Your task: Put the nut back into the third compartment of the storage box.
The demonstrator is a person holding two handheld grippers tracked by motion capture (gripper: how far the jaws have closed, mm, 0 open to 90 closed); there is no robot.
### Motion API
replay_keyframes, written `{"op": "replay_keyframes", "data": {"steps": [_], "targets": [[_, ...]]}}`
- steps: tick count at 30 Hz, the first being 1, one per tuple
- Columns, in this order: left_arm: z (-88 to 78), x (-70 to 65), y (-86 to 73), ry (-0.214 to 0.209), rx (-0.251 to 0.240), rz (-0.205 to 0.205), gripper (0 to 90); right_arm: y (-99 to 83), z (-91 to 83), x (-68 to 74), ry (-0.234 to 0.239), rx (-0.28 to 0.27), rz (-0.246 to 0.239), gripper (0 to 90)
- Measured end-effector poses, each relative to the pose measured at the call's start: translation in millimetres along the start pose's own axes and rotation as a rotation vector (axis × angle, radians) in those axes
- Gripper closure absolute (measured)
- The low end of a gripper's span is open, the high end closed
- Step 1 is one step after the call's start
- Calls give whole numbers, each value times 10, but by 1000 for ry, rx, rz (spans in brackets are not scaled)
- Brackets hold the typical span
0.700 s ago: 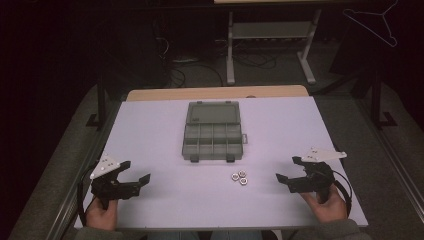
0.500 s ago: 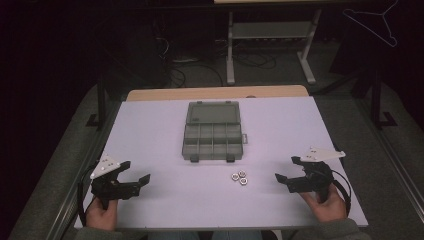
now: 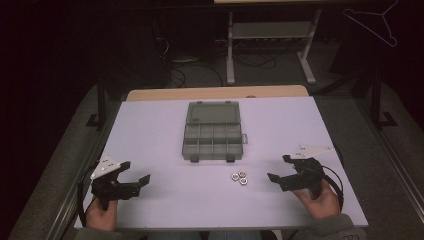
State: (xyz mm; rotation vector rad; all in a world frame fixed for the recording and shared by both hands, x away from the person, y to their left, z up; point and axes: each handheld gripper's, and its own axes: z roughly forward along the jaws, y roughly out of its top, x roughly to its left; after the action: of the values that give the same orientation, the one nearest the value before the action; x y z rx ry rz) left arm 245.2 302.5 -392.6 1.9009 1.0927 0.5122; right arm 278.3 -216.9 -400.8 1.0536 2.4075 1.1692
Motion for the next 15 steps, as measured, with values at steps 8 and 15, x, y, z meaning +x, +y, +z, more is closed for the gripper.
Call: {"op": "replay_keyframes", "data": {"steps": [8,15], "targets": [[1,5,-8,5,-3,-3,130,181,204,121,57,77,-43,211],[11,0,-1,4,5,6,130,255,366,232,92,140,-75,294]]}}
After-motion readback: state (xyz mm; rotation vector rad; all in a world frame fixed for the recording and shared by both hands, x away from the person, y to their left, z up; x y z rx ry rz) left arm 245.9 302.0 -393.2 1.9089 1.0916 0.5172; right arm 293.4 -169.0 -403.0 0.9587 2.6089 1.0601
